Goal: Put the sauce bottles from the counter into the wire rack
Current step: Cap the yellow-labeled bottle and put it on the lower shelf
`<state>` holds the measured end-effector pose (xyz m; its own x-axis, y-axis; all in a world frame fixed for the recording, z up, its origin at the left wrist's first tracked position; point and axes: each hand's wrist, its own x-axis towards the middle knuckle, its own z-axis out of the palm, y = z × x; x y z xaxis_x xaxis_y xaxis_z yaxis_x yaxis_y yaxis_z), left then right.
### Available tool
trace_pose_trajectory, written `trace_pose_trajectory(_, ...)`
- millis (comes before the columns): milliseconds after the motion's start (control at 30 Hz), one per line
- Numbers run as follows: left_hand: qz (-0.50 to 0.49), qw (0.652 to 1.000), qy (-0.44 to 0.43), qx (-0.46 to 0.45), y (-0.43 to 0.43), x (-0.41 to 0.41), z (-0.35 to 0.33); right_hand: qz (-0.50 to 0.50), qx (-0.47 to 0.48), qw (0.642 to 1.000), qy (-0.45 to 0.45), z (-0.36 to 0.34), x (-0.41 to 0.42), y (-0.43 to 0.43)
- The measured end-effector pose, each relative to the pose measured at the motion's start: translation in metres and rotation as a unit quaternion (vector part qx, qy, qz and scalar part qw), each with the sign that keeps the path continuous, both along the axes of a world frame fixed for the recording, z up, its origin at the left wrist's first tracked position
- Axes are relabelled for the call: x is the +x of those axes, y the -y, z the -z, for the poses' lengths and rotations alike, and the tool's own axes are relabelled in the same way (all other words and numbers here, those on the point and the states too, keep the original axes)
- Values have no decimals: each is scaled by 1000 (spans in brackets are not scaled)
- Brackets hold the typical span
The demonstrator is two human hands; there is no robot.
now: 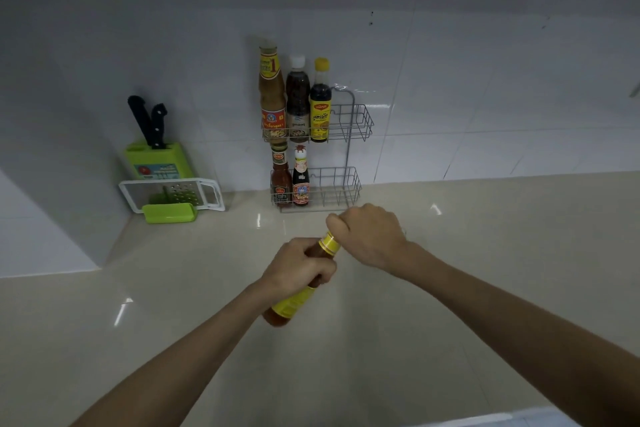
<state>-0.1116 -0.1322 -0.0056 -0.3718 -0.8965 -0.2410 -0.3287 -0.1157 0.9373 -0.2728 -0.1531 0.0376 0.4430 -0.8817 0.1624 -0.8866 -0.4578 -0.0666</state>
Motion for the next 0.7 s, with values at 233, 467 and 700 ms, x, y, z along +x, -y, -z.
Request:
trace_pose_trajectory(233, 158, 983, -80, 54, -5, 12, -11, -176, -74, 982, -10, -10, -4, -7)
trace_pose_trajectory(467, -117, 958, 230, -126, -14, -11, 10, 115, 98, 987, -45, 3, 23, -5)
trace_pose_trajectory(700, -57, 985, 142, -77, -13, 4, 6, 91, 209, 964, 138, -9, 18, 22)
